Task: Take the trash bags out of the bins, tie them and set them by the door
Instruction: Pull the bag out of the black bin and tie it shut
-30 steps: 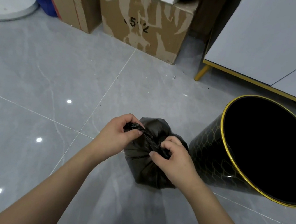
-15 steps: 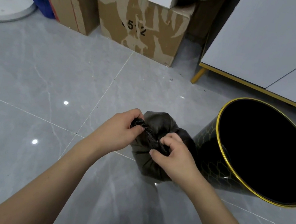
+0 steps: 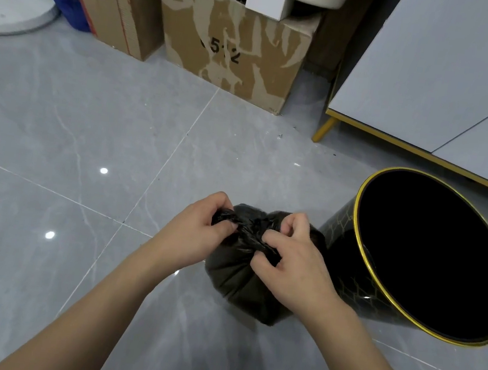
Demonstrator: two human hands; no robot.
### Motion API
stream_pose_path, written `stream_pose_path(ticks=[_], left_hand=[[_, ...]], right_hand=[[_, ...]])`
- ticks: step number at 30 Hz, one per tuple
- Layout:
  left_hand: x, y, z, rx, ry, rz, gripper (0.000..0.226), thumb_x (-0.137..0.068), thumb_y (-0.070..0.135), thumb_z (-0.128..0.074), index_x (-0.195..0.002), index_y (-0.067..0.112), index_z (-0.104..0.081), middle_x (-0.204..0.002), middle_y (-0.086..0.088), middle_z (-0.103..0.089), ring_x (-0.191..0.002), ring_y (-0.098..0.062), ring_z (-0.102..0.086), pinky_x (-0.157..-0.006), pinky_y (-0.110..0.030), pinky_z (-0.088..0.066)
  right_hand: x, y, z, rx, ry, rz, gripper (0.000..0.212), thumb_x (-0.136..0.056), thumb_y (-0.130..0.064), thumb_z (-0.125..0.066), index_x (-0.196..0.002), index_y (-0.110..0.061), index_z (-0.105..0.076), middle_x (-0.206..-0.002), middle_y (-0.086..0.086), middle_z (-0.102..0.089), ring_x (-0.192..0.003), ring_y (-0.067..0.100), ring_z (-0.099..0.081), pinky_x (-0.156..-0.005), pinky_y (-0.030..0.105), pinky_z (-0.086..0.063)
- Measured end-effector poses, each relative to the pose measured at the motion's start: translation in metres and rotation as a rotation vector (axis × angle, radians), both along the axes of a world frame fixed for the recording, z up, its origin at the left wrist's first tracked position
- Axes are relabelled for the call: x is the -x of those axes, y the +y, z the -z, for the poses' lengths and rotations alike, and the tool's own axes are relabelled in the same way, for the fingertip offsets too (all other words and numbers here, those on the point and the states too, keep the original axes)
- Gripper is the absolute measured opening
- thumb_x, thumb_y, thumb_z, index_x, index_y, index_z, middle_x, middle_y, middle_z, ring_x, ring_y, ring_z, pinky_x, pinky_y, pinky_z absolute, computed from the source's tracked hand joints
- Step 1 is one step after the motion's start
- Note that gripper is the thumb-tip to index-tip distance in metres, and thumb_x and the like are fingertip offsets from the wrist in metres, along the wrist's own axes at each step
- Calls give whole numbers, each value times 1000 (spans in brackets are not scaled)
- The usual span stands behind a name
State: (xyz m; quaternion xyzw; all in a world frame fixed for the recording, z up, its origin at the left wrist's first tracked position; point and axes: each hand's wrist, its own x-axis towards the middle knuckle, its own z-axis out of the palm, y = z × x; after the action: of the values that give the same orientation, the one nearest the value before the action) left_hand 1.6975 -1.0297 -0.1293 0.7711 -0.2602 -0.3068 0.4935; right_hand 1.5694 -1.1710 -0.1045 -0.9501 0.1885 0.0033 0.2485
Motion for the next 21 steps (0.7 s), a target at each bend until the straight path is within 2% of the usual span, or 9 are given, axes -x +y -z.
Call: stream_pose_path(ticks=[2, 6, 7, 9, 12, 15, 17, 19, 21], left_hand=[[-1, 2, 0, 28, 7, -20, 2, -82, 26, -59, -83, 27, -58, -87, 4, -66, -83, -22, -59, -79, -43, -49], [0, 3, 0, 116, 4, -12, 5, -77, 20, -59, -77, 22, -54, -111, 23, -62, -117, -9, -50, -97, -31, -41], [-1, 4, 0, 130, 53, 6, 4, -78, 20, -58, -78, 21, -55, -112, 22, -64, -115, -9, -53, -96, -31, -42], [-2, 4, -2, 107, 109, 49, 2, -82, 22, -58, -82, 23, -57, -96, 15, -69, -92, -8, -62, -83, -31, -48], [-2, 0, -3, -31, 4, 89, 11, -91, 19, -56, -82, 26, -54, -77, 8, -69, -65, -9, -54, -65, -30, -42], [0, -4, -2, -27, -85, 42, 7, -89, 23, -55, -84, 28, -56, -83, 6, -67, -79, -11, -58, -67, -26, -44], [0, -8, 1, 40, 11, 7, 9, -89, 23, -55, -91, 29, -61, -94, 3, -67, -89, -11, -61, -77, -27, -48], [4, -14, 5, 83, 153, 14, 10, -93, 19, -53, -96, 24, -60, -96, 2, -70, -87, -12, -63, -85, -31, -52], [7, -19, 12, 53, 156, 9, 7, -94, 22, -49, -92, 28, -53, -84, 5, -69, -81, -15, -62, -86, -41, -50]], right_hand=[[-3, 0, 0, 147, 49, -65, 21, -82, -38, -53, -72, -20, -46, -87, -5, -37, -64, 14, -48, -59, 33, -43], [-6, 2, -2, 327, 87, -92, 20, -86, -37, -45, -76, -22, -36, -76, -6, -41, -69, 21, -55, -55, 31, -36], [-5, 2, -2, 339, 93, -67, 18, -87, -36, -44, -79, -22, -36, -75, -6, -44, -70, 22, -57, -55, 32, -37], [-3, 0, -1, 347, 98, 12, 17, -89, -36, -45, -88, -21, -37, -73, -6, -52, -68, 22, -60, -54, 32, -37], [2, -2, 5, 412, 14, 8, 12, -86, -32, -50, -87, -21, -47, -65, -5, -59, -53, 19, -60, -44, 28, -35], [7, -1, 13, 460, -65, -92, 18, -83, -32, -42, -80, -21, -56, -65, -5, -57, -46, 17, -56, -37, 27, -34], [10, -1, 17, 450, -105, -115, 22, -84, -32, -41, -82, -20, -60, -68, -5, -57, -47, 16, -56, -36, 28, -38], [12, -2, 20, 449, -145, -108, 22, -85, -31, -42, -84, -19, -61, -72, -4, -58, -48, 16, -57, -36, 27, -39], [14, -1, 22, 436, -164, -97, 22, -86, -31, -43, -85, -18, -61, -74, -4, -58, -49, 16, -57, -37, 25, -36]])
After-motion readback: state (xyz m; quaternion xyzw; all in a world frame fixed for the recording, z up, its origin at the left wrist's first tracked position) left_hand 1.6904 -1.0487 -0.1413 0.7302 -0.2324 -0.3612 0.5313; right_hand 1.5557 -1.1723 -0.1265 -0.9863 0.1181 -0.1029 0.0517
